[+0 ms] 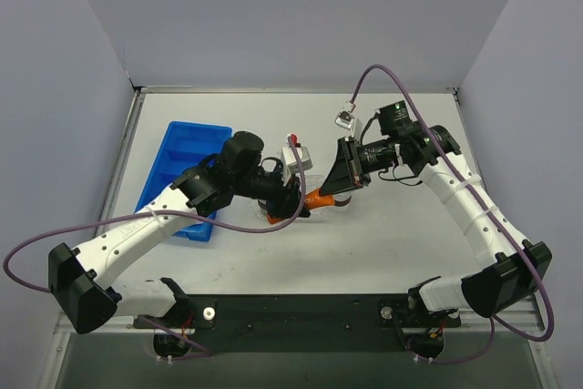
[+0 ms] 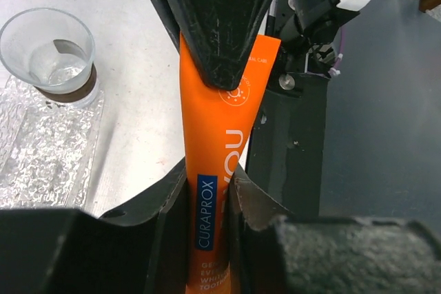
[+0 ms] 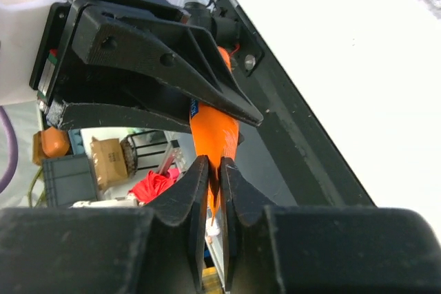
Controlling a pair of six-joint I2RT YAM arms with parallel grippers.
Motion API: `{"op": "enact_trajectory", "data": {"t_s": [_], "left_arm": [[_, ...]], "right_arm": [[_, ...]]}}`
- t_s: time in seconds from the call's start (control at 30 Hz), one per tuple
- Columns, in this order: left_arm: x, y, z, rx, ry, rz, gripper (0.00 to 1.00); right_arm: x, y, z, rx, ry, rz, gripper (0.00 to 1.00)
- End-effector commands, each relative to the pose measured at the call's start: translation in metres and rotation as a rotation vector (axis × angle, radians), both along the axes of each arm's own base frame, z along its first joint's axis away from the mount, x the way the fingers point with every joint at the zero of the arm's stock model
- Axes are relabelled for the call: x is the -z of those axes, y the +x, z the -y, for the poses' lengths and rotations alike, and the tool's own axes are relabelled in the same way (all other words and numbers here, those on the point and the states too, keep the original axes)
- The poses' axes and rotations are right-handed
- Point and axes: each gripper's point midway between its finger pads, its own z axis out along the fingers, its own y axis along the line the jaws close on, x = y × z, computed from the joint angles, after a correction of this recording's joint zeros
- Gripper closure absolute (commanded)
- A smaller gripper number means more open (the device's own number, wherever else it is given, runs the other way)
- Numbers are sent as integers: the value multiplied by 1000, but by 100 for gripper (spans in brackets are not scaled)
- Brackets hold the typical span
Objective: Prepare toiletry sets of a toothbrush and toothpaste on the tray
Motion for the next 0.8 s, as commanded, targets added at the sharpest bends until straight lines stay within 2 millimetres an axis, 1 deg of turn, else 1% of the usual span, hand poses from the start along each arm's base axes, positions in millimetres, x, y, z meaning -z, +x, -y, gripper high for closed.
{"op": "enact_trajectory", "data": {"t_s": [0.0, 0.03, 0.07, 0.1, 0.13, 0.17, 0.2, 0.23, 0.3, 0.33, 0.37, 0.4, 0.43, 0.47, 0.5, 0.53, 0.6, 0.67, 0.7, 0.73, 0.77], "left_arm": [[-2, 17, 4, -122, 24, 25, 91], [-5, 23, 4, -161, 8, 52, 91], [-4, 36, 2, -243, 15, 87, 90], [-8, 41, 1, -293, 1, 97, 89], [-21, 44, 6, -323, -47, 139, 89], [-20, 50, 4, -372, -51, 161, 88], [-23, 60, 1, -452, -55, 192, 88], [-33, 62, 4, -488, -87, 218, 89], [-38, 66, 6, -549, -120, 198, 89], [-44, 77, 3, -629, -143, 208, 89], [-46, 75, 6, -643, -165, 196, 89], [-44, 74, 8, -652, -184, 173, 89], [-52, 73, 13, -646, -230, 173, 88], [-50, 70, 16, -642, -233, 162, 88], [-54, 69, 19, -647, -270, 146, 88], [-57, 68, 21, -651, -293, 139, 88], [-56, 64, 23, -648, -317, 113, 88], [-56, 63, 22, -657, -334, 94, 88], [-59, 63, 21, -662, -353, 84, 88], [-56, 61, 19, -662, -354, 79, 88], [-58, 60, 18, -665, -365, 77, 88]], "right_arm": [[-10, 9, 6, 59, -25, 45, 90], [-5, 13, 9, 87, -54, 60, 81], [-5, 15, 11, 102, -67, 74, 76], [-5, 16, 12, 115, -77, 87, 71], [-5, 18, 14, 127, -88, 104, 63], [-4, 22, 17, 158, -114, 128, 59], [-5, 25, 19, 174, -122, 147, 56], [-5, 29, 20, 192, -132, 168, 52], [-5, 35, 23, 234, -145, 198, 51], [-9, 39, 22, 252, -132, 223, 50], [-10, 40, 22, 271, -125, 220, 50], [-10, 42, 23, 290, -122, 224, 49], [-16, 48, 21, 306, -96, 256, 48], [-20, 48, 20, 328, -78, 250, 48], [-20, 55, 18, 344, -61, 267, 48], [-22, 57, 18, 359, -49, 272, 47], [-25, 62, 15, 390, -14, 278, 47], [-27, 64, 14, 408, 9, 279, 47], [-32, 66, 12, 416, 34, 286, 47], [-28, 67, 11, 418, 37, 280, 49], [-30, 66, 10, 416, 48, 282, 50]]}}
